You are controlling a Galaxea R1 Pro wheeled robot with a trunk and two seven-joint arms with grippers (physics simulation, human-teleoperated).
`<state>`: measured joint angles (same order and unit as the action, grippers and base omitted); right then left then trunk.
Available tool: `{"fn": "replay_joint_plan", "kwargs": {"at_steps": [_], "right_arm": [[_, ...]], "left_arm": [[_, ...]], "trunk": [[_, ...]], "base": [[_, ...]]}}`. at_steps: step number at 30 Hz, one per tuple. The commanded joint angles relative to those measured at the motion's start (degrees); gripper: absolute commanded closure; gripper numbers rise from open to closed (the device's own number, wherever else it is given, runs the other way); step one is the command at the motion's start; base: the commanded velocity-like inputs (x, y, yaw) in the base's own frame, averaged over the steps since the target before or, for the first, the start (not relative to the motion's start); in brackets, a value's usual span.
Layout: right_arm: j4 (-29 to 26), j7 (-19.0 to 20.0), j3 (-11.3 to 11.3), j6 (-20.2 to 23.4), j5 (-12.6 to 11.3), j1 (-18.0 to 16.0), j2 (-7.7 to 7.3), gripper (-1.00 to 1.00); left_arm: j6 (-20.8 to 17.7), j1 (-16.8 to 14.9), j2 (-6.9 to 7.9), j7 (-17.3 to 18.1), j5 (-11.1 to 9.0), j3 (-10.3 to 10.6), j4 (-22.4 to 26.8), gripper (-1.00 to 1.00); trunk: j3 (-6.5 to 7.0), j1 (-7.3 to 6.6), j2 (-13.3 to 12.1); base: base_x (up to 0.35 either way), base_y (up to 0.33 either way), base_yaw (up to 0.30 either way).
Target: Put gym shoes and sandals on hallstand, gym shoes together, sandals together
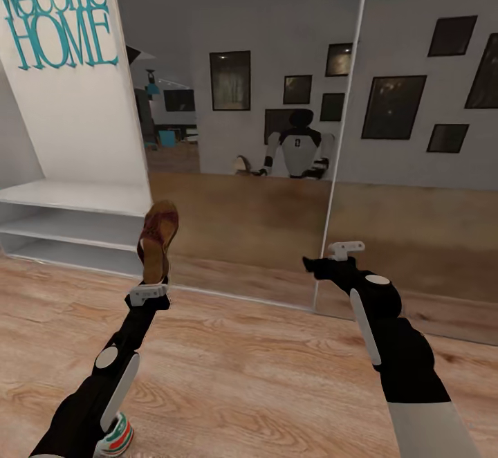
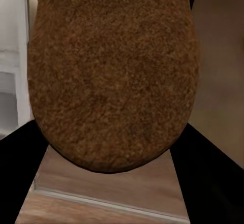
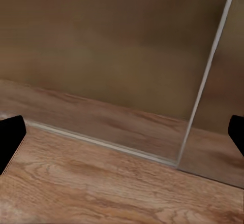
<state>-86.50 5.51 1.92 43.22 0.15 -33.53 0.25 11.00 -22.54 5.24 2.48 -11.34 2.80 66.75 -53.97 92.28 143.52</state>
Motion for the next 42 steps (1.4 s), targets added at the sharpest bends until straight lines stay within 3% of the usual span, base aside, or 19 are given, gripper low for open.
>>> {"fn": "replay_joint_plan", "kwargs": {"at_steps": [1,20,32,42], "right_arm": [[-0.1,0.2,-0.1,0.3,0.0,0.0,0.01,-1.0],[-0.1,0.2,0.0,0.3,0.0,0.0,0.01,-1.0],[-0.1,0.2,-0.1,0.3,-0.1,0.0,-0.03,-1.0],[-0.1,0.2,-0.1,0.3,-0.1,0.0,-0.07,-1.0]], "left_arm": [[0.2,0.0,0.04,0.2,-0.6,0.1,0.0,1.0],[0.2,0.0,0.04,0.2,-0.6,0.1,0.0,1.0],[0.2,0.0,0.04,0.2,-0.6,0.1,0.0,1.0],[0.2,0.0,0.04,0.2,-0.6,0.1,0.0,1.0]], "trunk": [[-0.06,-0.01,0.0],[-0.06,-0.01,0.0],[-0.06,-0.01,0.0],[-0.06,-0.01,0.0]], "base": [[0.0,-0.032,0.289],[0.0,-0.008,0.289],[0.0,-0.296,0.289],[0.0,-0.052,0.289]]}}
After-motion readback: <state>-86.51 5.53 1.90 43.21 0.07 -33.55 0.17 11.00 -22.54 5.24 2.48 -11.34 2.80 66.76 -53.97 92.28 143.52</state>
